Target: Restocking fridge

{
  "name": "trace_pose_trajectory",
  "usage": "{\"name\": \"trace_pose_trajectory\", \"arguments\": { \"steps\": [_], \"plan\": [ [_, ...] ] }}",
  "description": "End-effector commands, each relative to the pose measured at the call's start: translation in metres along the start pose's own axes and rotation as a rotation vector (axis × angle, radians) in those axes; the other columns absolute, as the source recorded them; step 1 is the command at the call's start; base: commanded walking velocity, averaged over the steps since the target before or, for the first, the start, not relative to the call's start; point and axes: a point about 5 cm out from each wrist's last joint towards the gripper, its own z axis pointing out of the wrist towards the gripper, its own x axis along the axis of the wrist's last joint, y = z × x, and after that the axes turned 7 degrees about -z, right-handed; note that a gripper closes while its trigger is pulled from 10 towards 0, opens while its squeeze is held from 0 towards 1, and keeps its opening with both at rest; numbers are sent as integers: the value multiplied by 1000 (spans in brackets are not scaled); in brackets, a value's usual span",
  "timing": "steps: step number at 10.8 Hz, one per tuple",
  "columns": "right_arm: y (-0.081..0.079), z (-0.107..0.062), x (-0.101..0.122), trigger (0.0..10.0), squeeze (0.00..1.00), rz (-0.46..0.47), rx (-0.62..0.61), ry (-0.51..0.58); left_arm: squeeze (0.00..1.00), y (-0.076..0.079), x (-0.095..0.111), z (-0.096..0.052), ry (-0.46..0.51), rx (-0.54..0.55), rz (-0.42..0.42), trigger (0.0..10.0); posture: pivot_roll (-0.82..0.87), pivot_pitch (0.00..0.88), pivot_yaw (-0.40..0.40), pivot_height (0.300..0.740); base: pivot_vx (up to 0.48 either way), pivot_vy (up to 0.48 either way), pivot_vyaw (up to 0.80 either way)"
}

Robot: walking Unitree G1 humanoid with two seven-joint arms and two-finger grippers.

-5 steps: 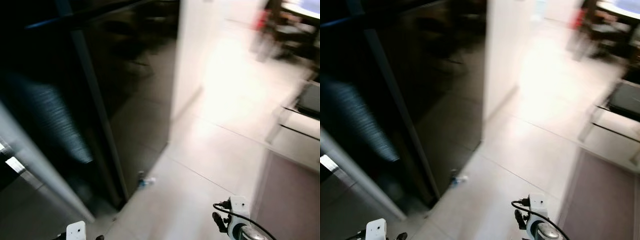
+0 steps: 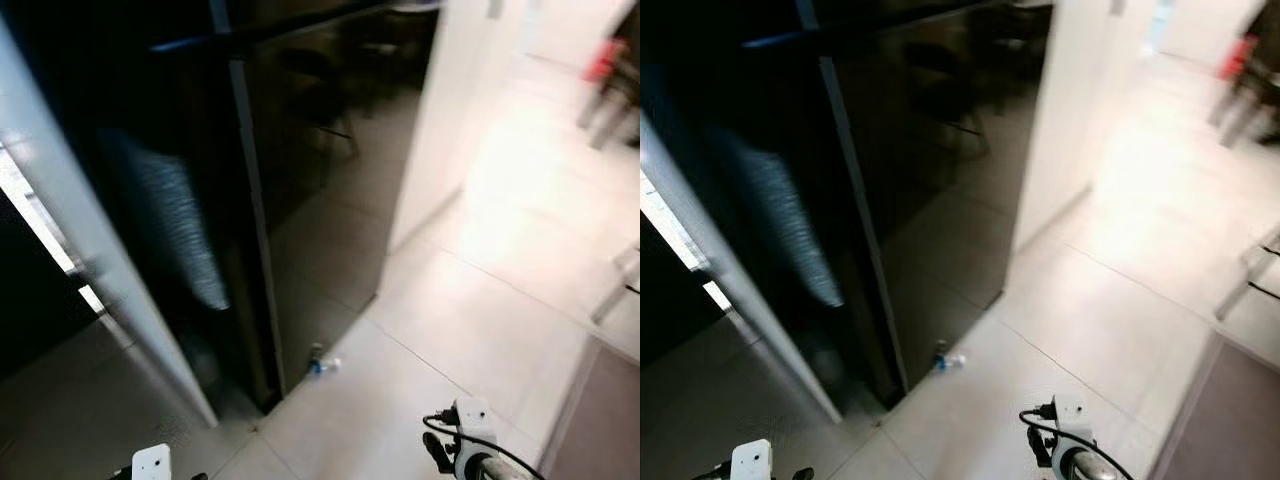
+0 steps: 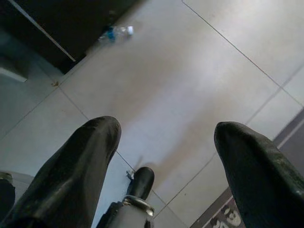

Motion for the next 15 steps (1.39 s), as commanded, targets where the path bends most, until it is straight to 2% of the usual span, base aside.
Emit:
{"name": "trace_pose_trajectory", "arguments": {
  "steps": [1, 9, 12, 15],
  "plan": [
    [-3, 0, -4, 10000, 0, -27, 13, -10, 0, -4, -4, -2, -18, 5, 25, 10000, -58, 0, -22, 740, 0, 0, 794],
    [-2, -2, -12, 10000, 0, -37, 8, -34, 0, -4, -9, -3, -32, -7, 48, 10000, -57, 0, -33, 740, 0, 0, 797],
    [-2, -2, -14, 10000, 0, -13, 1, -33, 0, -4, -11, -3, -28, -9, 26, 10000, -57, 0, -35, 740, 0, 0, 800],
    [-4, -2, -15, 10000, 0, -43, 23, -43, 0, -4, -11, -4, -17, -8, 25, 10000, -50, 0, -36, 740, 0, 0, 800]
  ]
}}
